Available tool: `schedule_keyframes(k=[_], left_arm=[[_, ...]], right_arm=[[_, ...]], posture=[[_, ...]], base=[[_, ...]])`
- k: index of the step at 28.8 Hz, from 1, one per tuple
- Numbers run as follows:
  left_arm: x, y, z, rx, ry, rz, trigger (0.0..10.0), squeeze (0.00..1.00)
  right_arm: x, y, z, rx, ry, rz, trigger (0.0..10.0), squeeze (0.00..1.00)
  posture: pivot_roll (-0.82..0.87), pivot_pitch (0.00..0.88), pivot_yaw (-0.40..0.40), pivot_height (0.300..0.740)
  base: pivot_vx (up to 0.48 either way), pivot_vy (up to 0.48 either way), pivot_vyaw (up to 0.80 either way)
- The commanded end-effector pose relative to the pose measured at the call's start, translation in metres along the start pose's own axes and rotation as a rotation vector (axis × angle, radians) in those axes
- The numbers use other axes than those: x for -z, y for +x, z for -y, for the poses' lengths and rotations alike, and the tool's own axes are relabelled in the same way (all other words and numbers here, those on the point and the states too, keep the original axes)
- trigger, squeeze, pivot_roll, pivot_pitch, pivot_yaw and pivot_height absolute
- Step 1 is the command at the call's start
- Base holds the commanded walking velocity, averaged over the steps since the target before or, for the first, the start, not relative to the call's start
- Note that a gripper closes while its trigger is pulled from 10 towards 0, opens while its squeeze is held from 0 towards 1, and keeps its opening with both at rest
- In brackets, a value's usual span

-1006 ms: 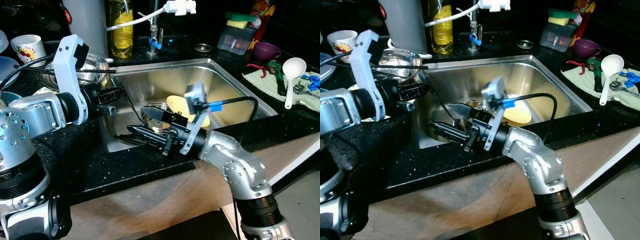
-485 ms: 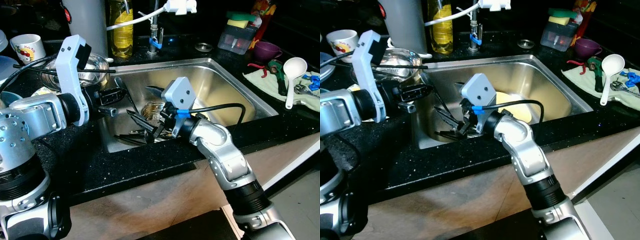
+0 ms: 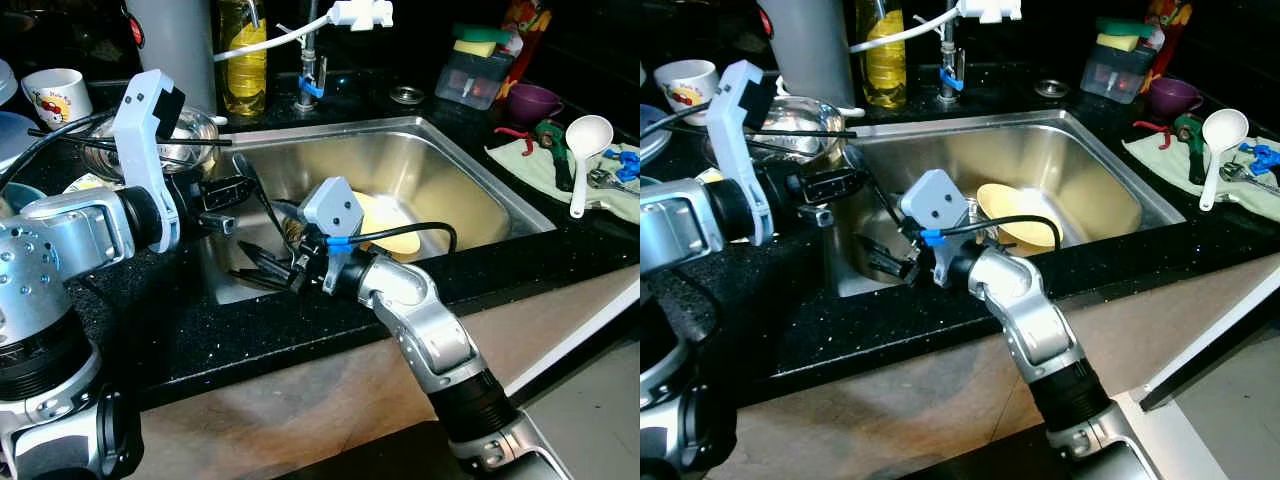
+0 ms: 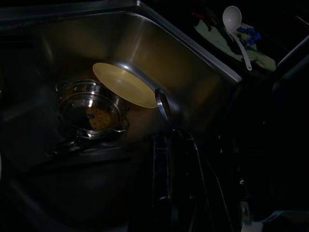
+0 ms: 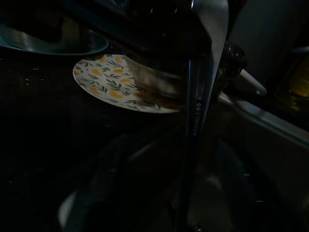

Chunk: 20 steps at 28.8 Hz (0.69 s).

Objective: Kitchen organization

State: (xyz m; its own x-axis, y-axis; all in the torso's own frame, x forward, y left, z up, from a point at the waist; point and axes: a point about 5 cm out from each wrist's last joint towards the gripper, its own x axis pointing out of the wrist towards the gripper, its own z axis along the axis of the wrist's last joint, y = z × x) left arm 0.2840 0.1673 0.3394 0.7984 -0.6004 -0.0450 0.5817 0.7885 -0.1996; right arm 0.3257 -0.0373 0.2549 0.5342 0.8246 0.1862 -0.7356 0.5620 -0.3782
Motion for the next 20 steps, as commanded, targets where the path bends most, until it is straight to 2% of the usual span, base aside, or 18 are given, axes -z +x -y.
schedule_keyframes(k=[1,17,18,19,20], left_arm=[[0.004,-0.001,0.004,0.014,0.003,-0.035,0.0,0.0],[0.005,-0.002,0.001,-0.012,0.021,-0.049,0.0,0.0],[0.006,-0.002,0.0,-0.026,0.035,-0.054,0.0,0.41],[0.006,-0.002,0.0,-0.026,0.035,-0.054,0.0,0.41],[0.006,-0.002,-0.001,-0.04,0.043,-0.06,4.2,1.0]], right_arm=[[0.004,0.0,0.0,0.006,0.003,-0.018,0.0,0.0],[0.002,0.0,0.009,0.058,0.011,-0.001,0.0,0.0],[0.001,0.0,0.009,0.062,0.013,0.001,0.0,0.0],[0.001,0.0,0.009,0.062,0.013,0.001,0.0,0.0],[0.001,0.0,0.01,0.066,0.014,0.004,0.0,0.0]], posture=[[0.02,0.184,-0.054,0.74],[0.02,0.181,-0.053,0.74],[0.02,0.181,-0.053,0.74],[0.02,0.181,-0.053,0.74],[0.02,0.181,-0.053,0.74]], base=[[0.0,0.0,0.0],[0.0,0.0,0.0],[0.0,0.0,0.0],[0.0,0.0,0.0],[0.0,0.0,0.0]])
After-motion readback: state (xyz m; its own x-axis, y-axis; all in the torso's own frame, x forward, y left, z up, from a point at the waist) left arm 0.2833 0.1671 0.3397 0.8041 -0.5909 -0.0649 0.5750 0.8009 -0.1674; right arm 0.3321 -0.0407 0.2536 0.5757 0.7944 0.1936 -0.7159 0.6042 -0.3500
